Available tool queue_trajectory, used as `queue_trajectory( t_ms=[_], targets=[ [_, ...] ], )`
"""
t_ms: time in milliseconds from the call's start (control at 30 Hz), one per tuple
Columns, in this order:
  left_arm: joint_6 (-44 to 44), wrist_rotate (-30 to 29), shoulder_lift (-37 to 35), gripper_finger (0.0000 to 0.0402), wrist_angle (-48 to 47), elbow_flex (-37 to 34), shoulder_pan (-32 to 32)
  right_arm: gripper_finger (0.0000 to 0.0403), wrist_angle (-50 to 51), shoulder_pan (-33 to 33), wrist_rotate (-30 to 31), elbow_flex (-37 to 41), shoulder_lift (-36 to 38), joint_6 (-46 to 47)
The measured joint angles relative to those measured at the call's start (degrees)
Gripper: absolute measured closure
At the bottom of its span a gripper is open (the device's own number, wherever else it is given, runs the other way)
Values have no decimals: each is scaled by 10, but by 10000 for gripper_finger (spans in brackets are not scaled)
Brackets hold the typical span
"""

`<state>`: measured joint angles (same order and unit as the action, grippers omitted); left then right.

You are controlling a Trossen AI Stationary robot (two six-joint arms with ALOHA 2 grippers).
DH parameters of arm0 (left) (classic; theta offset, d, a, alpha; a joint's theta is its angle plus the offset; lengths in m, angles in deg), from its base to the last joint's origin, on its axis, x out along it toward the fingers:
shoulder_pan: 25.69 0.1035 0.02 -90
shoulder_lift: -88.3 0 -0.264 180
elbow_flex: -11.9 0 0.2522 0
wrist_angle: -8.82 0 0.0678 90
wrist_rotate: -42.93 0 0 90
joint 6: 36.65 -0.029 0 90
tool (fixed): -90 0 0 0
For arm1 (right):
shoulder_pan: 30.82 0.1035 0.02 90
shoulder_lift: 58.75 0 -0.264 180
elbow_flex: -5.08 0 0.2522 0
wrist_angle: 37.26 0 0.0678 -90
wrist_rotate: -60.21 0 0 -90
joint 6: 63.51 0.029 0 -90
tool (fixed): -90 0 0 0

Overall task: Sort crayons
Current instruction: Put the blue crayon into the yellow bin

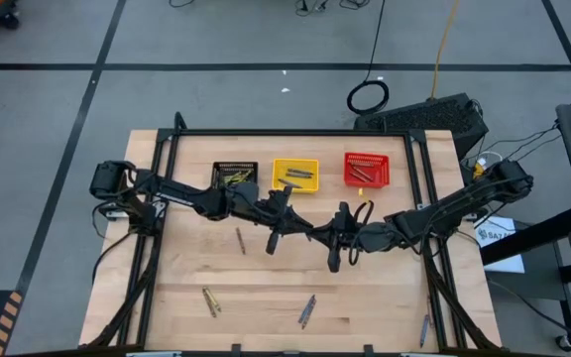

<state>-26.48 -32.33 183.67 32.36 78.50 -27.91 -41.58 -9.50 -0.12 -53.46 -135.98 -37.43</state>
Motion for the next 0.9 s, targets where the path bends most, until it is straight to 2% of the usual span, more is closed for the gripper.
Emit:
queue_trajectory(
  t_ms=[300, 500, 767, 900],
  targets=[
    [-6, 0, 0, 394, -14, 0, 4, 403, 1, 0, 2, 0, 0, 6],
    [-16, 3, -8, 394, -73, 1, 22, 400, 18, 0, 4, 0, 0, 19],
    [-47, -3, -51, 394, -215, -1, 46, 345, 59, 2, 3, -1, 2, 49],
    [-47, -3, -63, 394, -243, -1, 53, 324, 62, 7, 3, -1, 2, 50]
  ],
)
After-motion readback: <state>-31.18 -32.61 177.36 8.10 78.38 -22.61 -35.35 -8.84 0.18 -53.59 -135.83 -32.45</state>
